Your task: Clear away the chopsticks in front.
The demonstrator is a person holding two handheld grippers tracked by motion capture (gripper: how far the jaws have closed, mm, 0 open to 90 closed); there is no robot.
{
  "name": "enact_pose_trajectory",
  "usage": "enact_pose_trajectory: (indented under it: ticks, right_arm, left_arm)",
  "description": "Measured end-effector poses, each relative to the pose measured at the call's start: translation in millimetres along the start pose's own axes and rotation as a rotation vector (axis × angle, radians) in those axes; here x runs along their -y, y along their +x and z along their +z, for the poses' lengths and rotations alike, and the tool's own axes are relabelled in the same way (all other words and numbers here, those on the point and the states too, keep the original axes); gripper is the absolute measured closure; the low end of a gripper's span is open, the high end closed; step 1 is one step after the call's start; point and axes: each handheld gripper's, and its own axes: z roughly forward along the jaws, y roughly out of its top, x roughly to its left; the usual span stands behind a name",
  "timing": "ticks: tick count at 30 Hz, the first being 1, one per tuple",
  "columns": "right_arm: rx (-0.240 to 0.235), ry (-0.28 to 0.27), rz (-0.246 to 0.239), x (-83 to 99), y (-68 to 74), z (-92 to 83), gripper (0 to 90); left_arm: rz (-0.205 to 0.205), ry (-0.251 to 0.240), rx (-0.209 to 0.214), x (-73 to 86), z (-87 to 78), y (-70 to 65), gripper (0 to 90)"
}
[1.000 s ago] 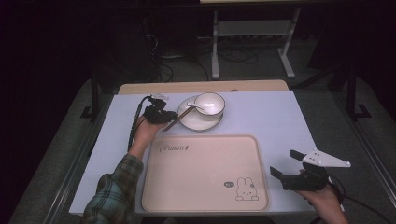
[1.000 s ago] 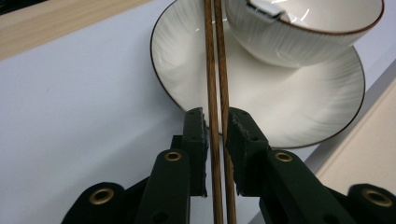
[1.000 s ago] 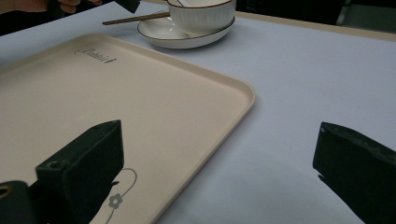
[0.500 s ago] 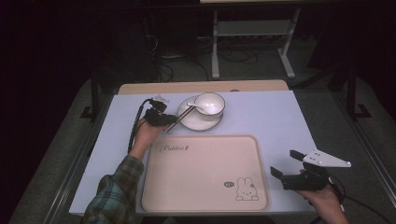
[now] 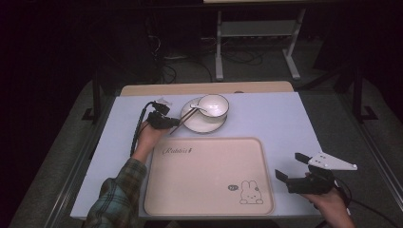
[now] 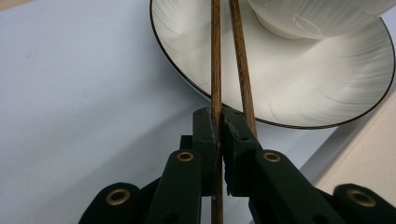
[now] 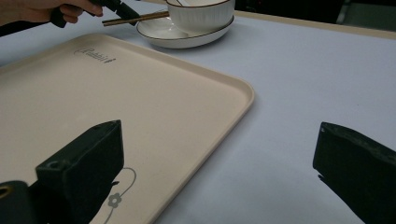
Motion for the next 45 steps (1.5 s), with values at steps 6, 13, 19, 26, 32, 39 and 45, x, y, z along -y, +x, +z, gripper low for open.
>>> enact_pose_trajectory:
  ticks: [6,13,19,26,32,39,45]
  right_arm:
    - [0.000,0.000,0.001,0.0,0.0,-0.2,1.2]
    - [0.000,0.000,0.000,-0.1,-0.1,-0.2,1.3]
    - [0.002,-0.001,0.001,-0.3,0.2,-0.4,1.3]
    - [0.005,-0.002,0.002,-0.4,0.5,-0.5,1.3]
    - [0.004,-0.002,-0.005,-0.6,0.8,-0.5,1.3]
    - [0.003,0.000,-0.009,-0.9,1.3,-0.5,1.2]
    - [-0.002,-0.001,-0.015,-1.2,2.5,0.2,1.3]
  left_arm:
    - [-0.010,-0.006,-0.006,-0.5,-0.9,-0.3,84.6]
    - [-0.010,-0.010,-0.014,-0.1,-15.2,0.6,84.9]
    - [-0.013,-0.025,-0.018,9.4,-36.6,2.8,84.9]
    - [-0.024,-0.053,-0.028,27.3,-65.8,3.2,84.8]
    - [-0.035,-0.065,-0.022,45.3,-87.7,2.4,84.9]
    - [-0.031,-0.054,-0.005,71.3,-111.0,-10.3,84.9]
    - [-0.033,-0.065,0.017,89.3,-128.0,-23.0,84.9]
